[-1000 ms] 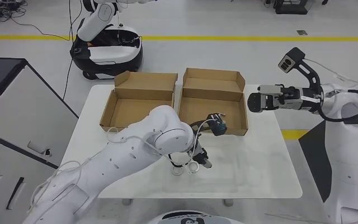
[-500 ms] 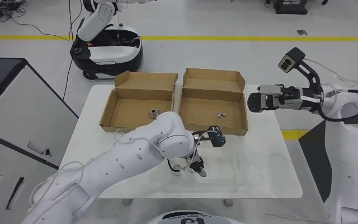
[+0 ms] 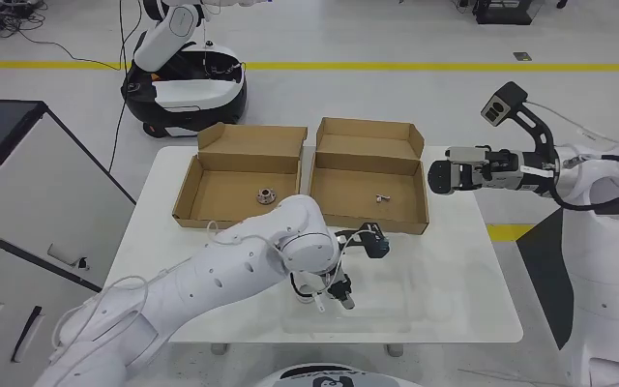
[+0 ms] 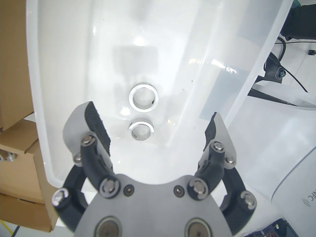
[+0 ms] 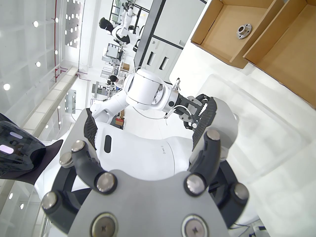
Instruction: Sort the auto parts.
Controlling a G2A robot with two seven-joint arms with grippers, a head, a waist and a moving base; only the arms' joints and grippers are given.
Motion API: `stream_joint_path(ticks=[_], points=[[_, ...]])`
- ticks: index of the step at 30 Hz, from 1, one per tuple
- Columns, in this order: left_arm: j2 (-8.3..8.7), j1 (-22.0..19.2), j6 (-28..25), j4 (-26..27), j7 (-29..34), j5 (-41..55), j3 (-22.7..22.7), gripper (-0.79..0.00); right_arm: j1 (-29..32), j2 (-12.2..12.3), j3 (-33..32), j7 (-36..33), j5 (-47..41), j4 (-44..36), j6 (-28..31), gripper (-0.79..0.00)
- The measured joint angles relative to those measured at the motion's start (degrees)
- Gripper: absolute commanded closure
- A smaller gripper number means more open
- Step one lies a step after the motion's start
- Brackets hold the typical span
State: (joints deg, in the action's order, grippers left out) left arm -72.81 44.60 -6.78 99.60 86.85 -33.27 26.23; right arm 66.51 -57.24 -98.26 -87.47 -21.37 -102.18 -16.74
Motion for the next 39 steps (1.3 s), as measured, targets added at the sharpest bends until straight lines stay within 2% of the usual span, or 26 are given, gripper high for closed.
stream_joint_path(ticks=[13,15,17,21,23,26,30,39], points=[[-0.94,-0.12,-0.55,-4.92,0.03,-1.9,-2.71,-0.785,0.0,0.0,0.0,0.0,0.0,0.0,0.0,-0.785],[-1.12,-0.23,-0.54,-5.43,-0.17,-1.99,-2.91,-0.668,0.0,0.0,0.0,0.0,0.0,0.0,0.0,-0.785],[-1.25,-0.29,-0.25,-5.88,-0.39,-1.96,-2.95,-0.662,0.0,0.0,0.0,0.0,0.0,0.0,0.0,-0.785],[-1.54,-0.6,0.23,-6.43,-0.37,-2.37,-3.17,-0.517,0.0,0.0,0.0,0.0,0.0,0.0,0.0,-0.785],[-1.67,-0.76,0.47,-6.7,-0.07,-2.9,-3.41,-0.499,0.0,0.0,0.0,0.0,0.0,0.0,0.0,-0.785],[-1.92,-0.89,0.72,-7.11,0.12,-3.34,-3.79,-0.489,0.0,0.0,0.0,0.0,0.0,0.0,0.0,-0.785],[-2.32,-1.16,1.02,-7.75,0.53,-3.86,-4.34,-0.52,0.0,0.0,0.0,0.0,0.0,0.0,0.0,-0.785],[-3.12,-1.87,2.69,-9.25,1.16,-6.06,-5.93,-0.48,0.0,0.0,0.0,0.0,0.0,0.0,0.0,-0.785]])
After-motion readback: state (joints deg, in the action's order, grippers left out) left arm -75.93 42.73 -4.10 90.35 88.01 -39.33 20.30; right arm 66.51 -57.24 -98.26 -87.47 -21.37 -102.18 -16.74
